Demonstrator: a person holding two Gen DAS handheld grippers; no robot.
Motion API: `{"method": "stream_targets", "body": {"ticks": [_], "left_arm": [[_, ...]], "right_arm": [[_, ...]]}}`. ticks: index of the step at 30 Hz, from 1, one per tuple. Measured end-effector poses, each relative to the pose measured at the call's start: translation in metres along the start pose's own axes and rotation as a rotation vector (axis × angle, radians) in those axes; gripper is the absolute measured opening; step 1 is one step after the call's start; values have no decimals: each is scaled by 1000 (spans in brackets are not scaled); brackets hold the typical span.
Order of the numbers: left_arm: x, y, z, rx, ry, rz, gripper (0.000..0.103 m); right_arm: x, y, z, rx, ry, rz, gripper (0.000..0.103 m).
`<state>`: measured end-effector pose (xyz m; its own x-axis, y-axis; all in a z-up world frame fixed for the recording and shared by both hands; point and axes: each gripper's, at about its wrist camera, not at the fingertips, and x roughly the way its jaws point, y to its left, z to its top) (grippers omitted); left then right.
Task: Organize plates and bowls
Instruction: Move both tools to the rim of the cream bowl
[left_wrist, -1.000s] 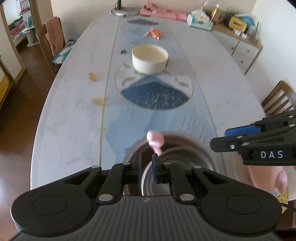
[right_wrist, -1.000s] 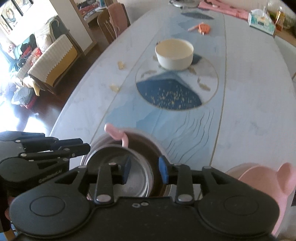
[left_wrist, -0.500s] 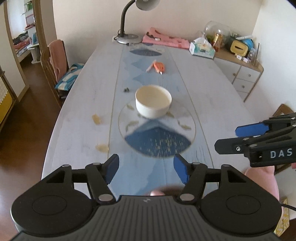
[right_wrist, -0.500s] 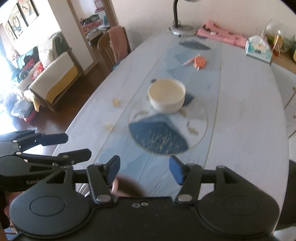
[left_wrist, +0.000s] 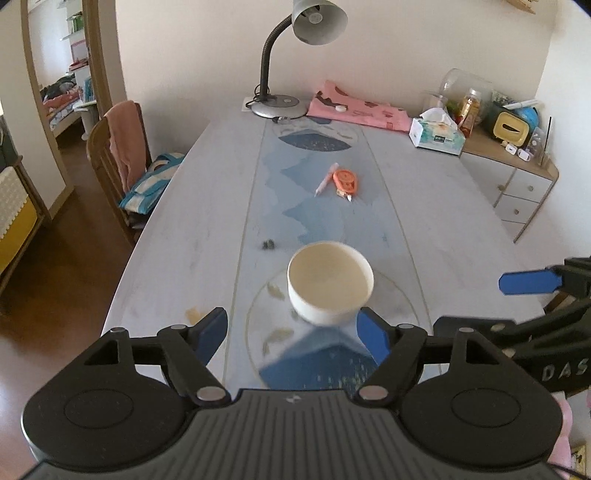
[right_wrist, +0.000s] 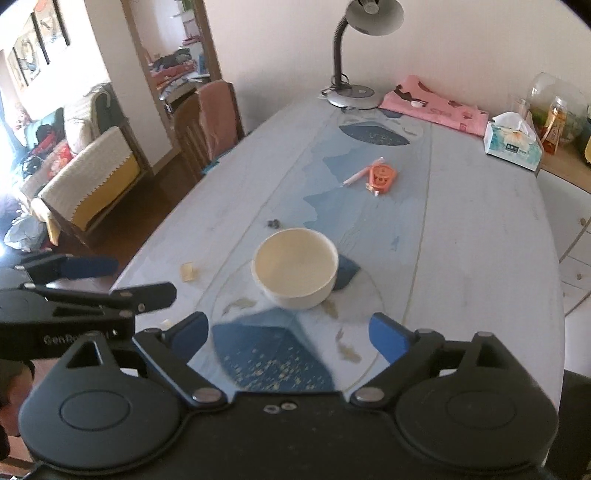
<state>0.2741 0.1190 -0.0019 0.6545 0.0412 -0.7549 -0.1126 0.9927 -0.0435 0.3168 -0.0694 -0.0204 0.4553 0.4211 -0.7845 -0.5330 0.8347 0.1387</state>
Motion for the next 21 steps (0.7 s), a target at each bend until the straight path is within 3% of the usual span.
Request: {"method": "stream_targets", "body": {"ticks": [8, 16, 21], "left_arm": [[64, 1, 35, -27, 64, 20, 77], [127, 5, 46, -77, 158, 27, 77], [157, 6, 46, -92, 199, 35, 77]], "right_arm": [[51, -31, 25, 73, 46, -19, 95], [100, -55, 37, 147, 102, -20, 93], [130, -65, 38, 147, 147, -34, 83]]}}
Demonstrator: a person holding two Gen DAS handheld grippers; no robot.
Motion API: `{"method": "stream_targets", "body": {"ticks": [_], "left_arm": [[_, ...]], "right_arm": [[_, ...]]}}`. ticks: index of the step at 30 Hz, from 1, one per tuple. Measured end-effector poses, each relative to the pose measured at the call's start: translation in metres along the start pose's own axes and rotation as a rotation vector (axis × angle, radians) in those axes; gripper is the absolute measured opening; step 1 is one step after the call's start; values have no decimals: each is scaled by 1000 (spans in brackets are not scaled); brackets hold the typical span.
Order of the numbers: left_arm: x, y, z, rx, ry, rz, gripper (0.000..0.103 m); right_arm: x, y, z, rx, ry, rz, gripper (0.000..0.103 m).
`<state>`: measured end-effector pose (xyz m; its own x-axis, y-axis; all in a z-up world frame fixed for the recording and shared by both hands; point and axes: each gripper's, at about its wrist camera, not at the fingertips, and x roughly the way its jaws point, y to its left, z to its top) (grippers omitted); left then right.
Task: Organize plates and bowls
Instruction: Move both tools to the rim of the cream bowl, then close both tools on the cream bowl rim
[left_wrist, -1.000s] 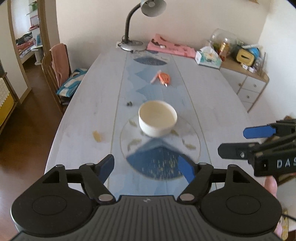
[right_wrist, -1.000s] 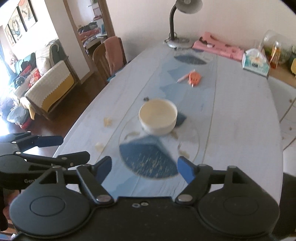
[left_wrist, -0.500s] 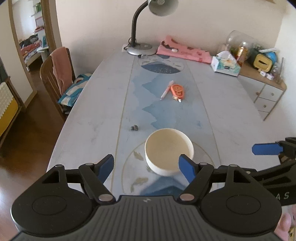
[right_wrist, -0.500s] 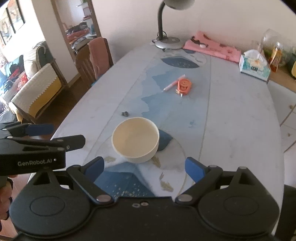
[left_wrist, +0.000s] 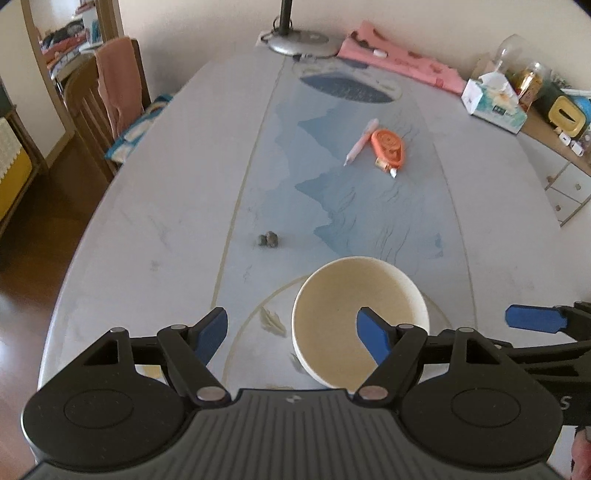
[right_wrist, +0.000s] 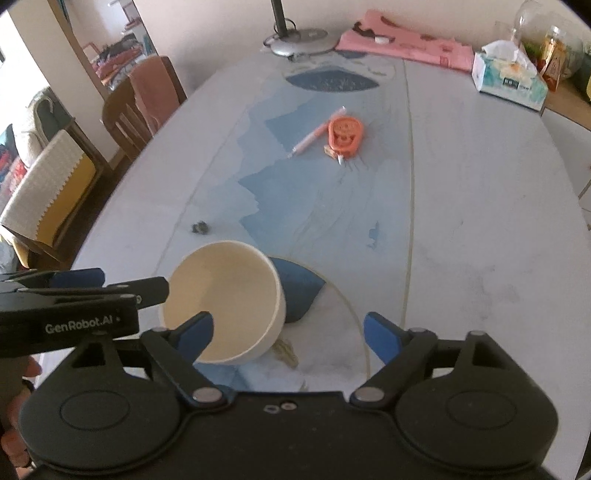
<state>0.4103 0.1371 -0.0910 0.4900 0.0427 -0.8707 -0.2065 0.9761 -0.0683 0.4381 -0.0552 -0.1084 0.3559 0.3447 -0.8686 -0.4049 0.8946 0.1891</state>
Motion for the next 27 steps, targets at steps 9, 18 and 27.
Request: {"method": "stream_targets", "body": {"ticks": [9, 18, 27], "left_arm": [[32, -6, 1, 37, 29, 33, 75], [46, -14, 3, 62, 54, 37, 40], [52, -18, 1, 84, 72, 51, 13]], "right_arm": [[31, -6, -1, 18, 58, -16, 66], [43, 2, 0, 1, 67, -2, 38], [41, 9, 2, -12, 59, 9, 13]]}}
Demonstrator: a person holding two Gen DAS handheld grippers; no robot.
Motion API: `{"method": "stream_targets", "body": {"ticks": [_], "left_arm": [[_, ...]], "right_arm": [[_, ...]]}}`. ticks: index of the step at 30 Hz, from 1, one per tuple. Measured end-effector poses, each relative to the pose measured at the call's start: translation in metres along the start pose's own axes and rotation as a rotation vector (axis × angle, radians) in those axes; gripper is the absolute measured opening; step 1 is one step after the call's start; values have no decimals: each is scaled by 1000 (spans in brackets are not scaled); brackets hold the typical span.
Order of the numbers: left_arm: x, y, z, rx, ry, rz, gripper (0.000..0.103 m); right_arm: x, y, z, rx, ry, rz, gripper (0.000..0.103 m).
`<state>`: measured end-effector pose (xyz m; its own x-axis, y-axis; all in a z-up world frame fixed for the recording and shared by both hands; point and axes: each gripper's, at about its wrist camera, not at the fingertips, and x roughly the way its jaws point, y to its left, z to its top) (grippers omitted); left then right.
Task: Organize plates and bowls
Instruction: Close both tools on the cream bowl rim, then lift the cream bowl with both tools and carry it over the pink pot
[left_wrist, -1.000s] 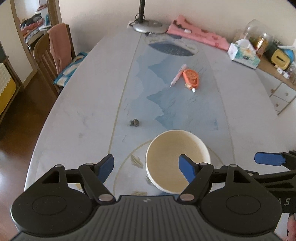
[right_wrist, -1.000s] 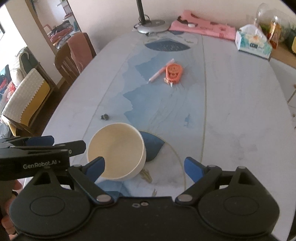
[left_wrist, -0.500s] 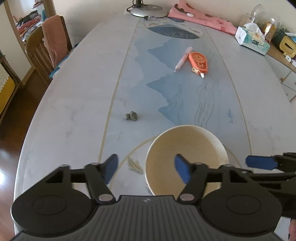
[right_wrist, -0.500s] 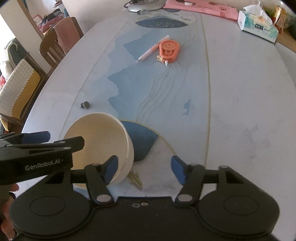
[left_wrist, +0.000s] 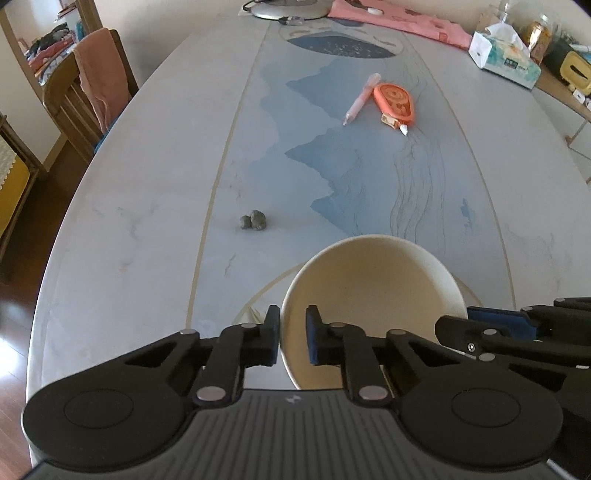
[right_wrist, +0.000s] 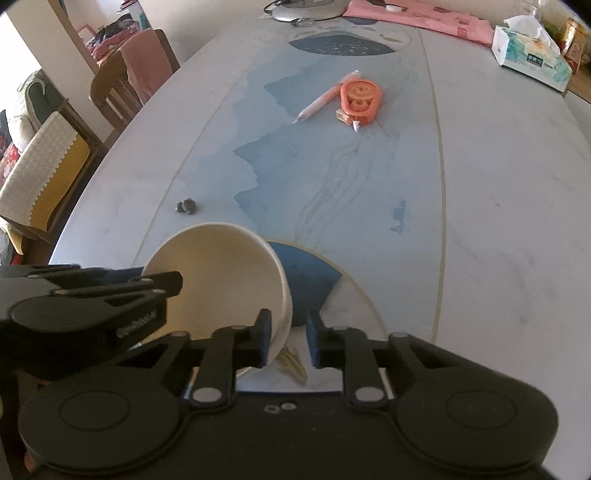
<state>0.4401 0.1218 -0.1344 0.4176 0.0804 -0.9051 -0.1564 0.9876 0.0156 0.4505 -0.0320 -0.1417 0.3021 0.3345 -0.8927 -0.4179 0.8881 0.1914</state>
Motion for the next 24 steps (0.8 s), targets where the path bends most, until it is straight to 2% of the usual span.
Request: {"method": "stream_targets", "body": {"ticks": [2, 6, 16, 24], "left_arm": [[-1, 1, -1, -20, 8, -10, 9], [-2, 1, -3, -21, 14, -2, 4], [-27, -11, -13, 5, -5, -15, 3], [-69, -17, -31, 20, -28, -11, 3]], "right_arm": [[0, 2, 0, -1, -2, -9, 9], [-1, 2, -2, 4, -6, -22, 7], [-18, -3, -11, 53, -1, -36, 6], [-57, 7, -28, 56, -25, -51, 5]]}}
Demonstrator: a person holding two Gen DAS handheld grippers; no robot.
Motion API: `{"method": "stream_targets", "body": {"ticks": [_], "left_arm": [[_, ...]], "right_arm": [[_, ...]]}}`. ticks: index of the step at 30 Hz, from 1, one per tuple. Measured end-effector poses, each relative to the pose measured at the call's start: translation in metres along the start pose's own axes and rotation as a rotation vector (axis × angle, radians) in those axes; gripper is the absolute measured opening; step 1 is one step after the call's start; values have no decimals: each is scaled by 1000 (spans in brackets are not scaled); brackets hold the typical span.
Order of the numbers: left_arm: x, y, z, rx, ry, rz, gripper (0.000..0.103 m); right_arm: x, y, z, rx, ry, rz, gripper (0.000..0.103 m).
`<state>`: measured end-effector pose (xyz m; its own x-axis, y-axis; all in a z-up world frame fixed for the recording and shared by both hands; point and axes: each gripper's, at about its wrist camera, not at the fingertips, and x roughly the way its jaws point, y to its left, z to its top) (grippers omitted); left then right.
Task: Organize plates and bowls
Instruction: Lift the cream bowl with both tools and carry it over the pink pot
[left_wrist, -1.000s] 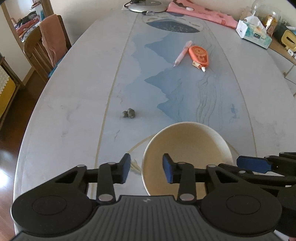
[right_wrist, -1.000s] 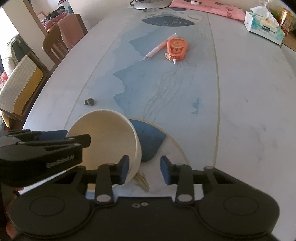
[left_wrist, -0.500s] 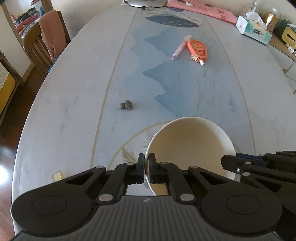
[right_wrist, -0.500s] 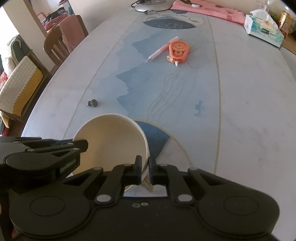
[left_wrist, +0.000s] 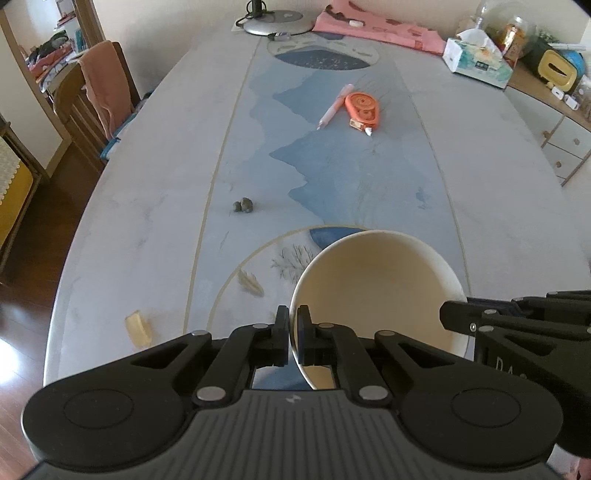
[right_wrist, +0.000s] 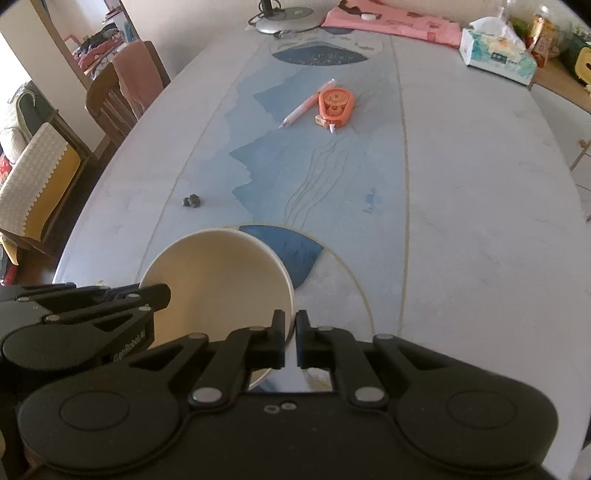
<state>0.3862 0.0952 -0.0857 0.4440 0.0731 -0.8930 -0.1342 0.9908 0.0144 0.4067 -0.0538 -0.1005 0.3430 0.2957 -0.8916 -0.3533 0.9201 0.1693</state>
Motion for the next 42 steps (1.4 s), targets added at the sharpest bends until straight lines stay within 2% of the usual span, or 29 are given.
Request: {"method": "stream_targets", "body": {"ticks": [16, 25, 34, 42], "left_arm": [[-93, -7, -64, 45, -51, 7, 3], [-139, -9, -111, 60, -71, 15, 3], [-170, -1, -164, 43, -76, 22, 3], [-180, 8, -212, 35, -73, 30, 3]], "right_arm": [[-80, 20, -57, -64, -48, 7, 5], [-120, 30, -104, -66, -70, 32, 5], [-144, 45, -153, -92, -72, 62, 5], [-149, 58, -195, -103, -33, 91, 6]]}}
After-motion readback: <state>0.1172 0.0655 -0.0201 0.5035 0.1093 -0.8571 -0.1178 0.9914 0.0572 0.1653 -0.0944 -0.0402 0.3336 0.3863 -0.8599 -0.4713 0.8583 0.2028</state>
